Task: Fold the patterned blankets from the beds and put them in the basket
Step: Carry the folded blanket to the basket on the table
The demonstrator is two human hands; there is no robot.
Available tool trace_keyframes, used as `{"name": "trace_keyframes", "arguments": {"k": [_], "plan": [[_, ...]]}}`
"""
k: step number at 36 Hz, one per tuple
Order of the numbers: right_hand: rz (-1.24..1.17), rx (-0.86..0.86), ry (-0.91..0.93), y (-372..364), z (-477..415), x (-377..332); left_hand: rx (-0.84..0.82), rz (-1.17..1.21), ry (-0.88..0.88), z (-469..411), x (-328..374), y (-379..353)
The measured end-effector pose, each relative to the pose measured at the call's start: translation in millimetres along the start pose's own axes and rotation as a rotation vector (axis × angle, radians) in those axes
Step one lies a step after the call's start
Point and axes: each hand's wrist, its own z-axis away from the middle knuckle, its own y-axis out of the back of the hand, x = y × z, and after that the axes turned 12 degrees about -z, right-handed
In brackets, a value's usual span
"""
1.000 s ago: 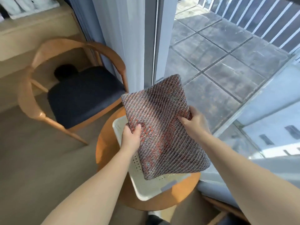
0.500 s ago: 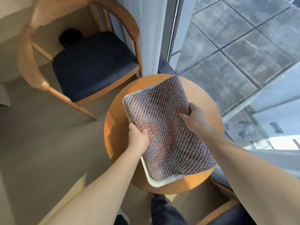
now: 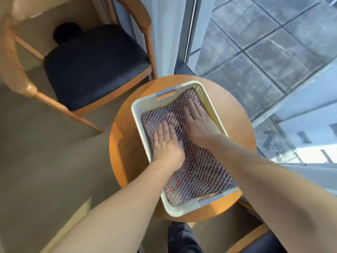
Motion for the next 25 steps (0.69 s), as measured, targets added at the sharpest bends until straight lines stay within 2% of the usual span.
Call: {"name": "trace_keyframes", "arguments": {"k": [4, 9, 13, 17, 21, 25], "plan": [[0.076, -0.059, -0.020, -12, -28, 5, -0.109, -0.022, 0.061, -7, 12, -22], [0.046, -0.203, -0.098, -34, -30, 23, -0.255, -0.071, 0.098, -10, 6, -48], [-0.016, -0.170, -0.110, -39, -17, 16, -0.259, -0.103, 0.100, -12, 4, -48], [0.008, -0.138, -0.115, -35, 38, 11, -0.211, -0.183, 0.010, 3, 9, -44], [0.044, -0.218, -0.121, -40, 94, 19, -0.194, -0.245, -0.117, 33, 16, -44], [0.079, -0.271, -0.099, -44, 106, 29, -0.242, -0.327, -0.259, 52, 18, -51]]}}
